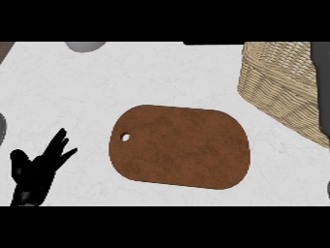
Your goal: Pick the croissant from the cutting board and place it in the basket
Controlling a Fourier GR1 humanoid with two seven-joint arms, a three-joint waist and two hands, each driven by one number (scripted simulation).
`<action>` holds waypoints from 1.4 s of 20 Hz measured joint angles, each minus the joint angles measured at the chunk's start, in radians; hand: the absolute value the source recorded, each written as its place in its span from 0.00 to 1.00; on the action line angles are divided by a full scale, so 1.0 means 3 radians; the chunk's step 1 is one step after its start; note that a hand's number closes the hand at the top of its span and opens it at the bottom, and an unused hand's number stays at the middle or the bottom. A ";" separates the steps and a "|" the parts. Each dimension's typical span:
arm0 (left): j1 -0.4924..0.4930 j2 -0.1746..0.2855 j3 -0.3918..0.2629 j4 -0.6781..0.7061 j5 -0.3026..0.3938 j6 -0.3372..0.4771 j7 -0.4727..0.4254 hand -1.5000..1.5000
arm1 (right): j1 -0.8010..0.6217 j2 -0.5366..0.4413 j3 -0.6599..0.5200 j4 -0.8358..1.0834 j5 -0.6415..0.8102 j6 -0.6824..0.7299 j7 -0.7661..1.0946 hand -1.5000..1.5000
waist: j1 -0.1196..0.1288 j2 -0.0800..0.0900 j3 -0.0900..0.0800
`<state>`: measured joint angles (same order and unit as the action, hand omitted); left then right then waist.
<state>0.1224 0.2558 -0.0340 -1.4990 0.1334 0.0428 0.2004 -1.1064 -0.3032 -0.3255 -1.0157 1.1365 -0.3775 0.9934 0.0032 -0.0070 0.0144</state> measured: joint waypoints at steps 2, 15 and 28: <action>0.0001 0.0008 0.0003 -0.0028 -0.0007 0.0007 0.0049 0.50 | 0.0109 0.0023 -0.0083 -0.0069 -0.0094 -0.0085 -0.0046 1.00 | -0.0004 -0.0001 -0.0001; -0.0014 0.0022 0.0051 -0.0043 -0.0010 -0.0025 0.0152 0.50 | 0.0815 -0.0152 -0.0282 -0.0035 -0.0180 -0.0295 -0.0309 1.00 | -0.0016 -0.0004 -0.0006; 0.0006 -0.0034 0.0055 -0.0048 -0.0117 0.0021 0.0181 0.50 | 0.1295 -0.0257 -0.0107 -0.0787 -0.0174 0.0069 -0.0269 0.00 | -0.0035 -0.0023 -0.0003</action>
<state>0.1241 0.2456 -0.0175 -1.5133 0.0984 0.0492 0.2547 -0.7180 -0.3804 -0.3576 -1.2518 1.0843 -0.3568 0.9126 -0.0073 -0.0138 0.0137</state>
